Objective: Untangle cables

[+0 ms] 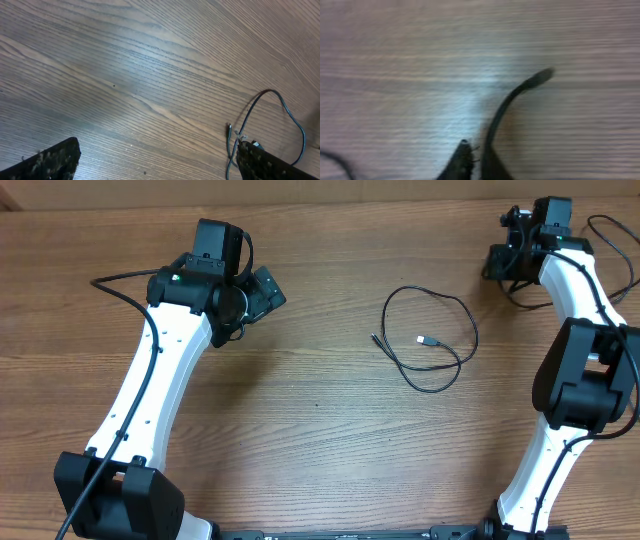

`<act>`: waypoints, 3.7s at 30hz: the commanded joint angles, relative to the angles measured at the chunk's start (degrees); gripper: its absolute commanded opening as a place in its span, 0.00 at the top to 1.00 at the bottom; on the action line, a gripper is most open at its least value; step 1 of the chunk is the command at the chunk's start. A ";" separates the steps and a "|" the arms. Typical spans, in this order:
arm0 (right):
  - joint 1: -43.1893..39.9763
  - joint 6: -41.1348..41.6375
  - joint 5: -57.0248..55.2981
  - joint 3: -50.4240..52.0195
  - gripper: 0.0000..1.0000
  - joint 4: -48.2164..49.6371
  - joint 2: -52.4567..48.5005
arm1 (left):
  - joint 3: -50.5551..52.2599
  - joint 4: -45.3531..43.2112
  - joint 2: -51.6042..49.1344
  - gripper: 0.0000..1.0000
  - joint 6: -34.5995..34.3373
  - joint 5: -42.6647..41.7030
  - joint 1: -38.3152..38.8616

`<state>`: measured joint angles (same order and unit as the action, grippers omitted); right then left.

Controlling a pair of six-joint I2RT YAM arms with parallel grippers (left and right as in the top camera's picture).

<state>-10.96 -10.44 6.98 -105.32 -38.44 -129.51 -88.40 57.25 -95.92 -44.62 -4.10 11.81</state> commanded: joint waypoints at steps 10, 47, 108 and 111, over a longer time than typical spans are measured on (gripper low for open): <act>-5.70 6.86 -5.09 -16.74 0.89 0.46 0.87 | 0.61 -0.09 -0.50 0.00 0.90 0.22 -0.17; -15.74 13.75 -11.43 -15.78 0.50 11.10 -1.27 | 0.61 -0.09 -0.50 0.00 0.92 0.22 -0.17; 8.63 5.51 -2.86 17.73 0.96 -3.32 1.88 | 0.61 -0.09 -0.50 0.00 0.90 0.22 -0.17; 8.59 8.66 -3.06 17.73 0.96 5.18 1.88 | 0.61 -0.09 -0.50 0.00 0.90 0.22 -0.17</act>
<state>-2.50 -6.94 4.27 -88.86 -36.27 -125.14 -88.40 57.25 -95.92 -44.62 -4.10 11.81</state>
